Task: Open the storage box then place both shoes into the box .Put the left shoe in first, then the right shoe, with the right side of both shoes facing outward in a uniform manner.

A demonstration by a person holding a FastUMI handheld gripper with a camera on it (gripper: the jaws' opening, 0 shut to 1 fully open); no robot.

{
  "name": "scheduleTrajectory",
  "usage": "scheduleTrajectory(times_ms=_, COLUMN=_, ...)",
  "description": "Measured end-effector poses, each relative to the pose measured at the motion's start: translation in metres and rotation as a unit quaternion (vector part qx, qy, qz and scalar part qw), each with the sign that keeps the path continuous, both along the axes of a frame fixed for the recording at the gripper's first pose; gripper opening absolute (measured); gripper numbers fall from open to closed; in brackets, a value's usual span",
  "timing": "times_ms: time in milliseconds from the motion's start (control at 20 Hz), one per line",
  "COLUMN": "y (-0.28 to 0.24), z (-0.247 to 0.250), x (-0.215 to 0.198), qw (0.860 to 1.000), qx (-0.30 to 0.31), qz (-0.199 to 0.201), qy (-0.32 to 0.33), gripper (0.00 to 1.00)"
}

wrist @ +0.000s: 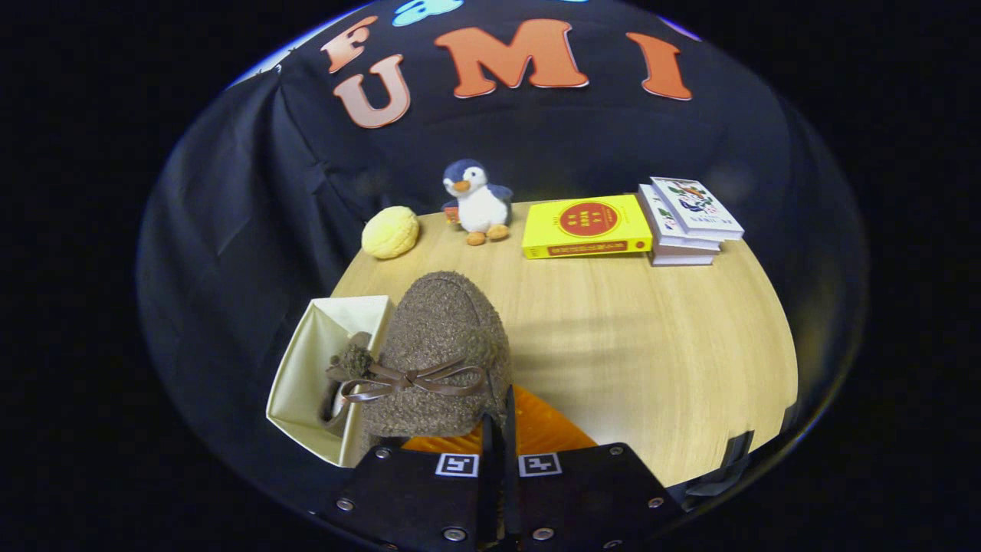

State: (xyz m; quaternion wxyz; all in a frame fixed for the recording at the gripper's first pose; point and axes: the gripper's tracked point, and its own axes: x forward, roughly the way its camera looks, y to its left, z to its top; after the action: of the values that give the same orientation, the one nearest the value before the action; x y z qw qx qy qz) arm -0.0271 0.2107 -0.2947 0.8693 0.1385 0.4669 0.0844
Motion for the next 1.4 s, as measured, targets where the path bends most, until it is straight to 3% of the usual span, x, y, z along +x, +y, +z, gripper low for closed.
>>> scheduleTrajectory(times_ms=200, y=0.062, z=0.017, x=0.008, qw=0.999, qx=0.006, qz=0.037, qy=-0.006, gripper=0.05)
scheduleTrajectory(times_ms=550, y=0.147, z=0.023, x=0.027, qw=0.998, qx=0.012, qz=0.067, qy=-0.005, gripper=0.05)
scheduleTrajectory(times_ms=1050, y=0.197, z=-0.027, x=0.027, qw=0.997, qx=-0.001, qz=0.051, qy=0.055, gripper=0.07)
scheduleTrajectory(times_ms=1250, y=0.204, z=-0.042, x=0.018, qw=0.995, qx=0.009, qz=0.04, qy=0.09, gripper=0.16)
scheduleTrajectory(times_ms=1400, y=0.198, z=-0.036, x=0.015, qw=0.996, qx=0.012, qz=0.046, qy=0.076, gripper=0.24)
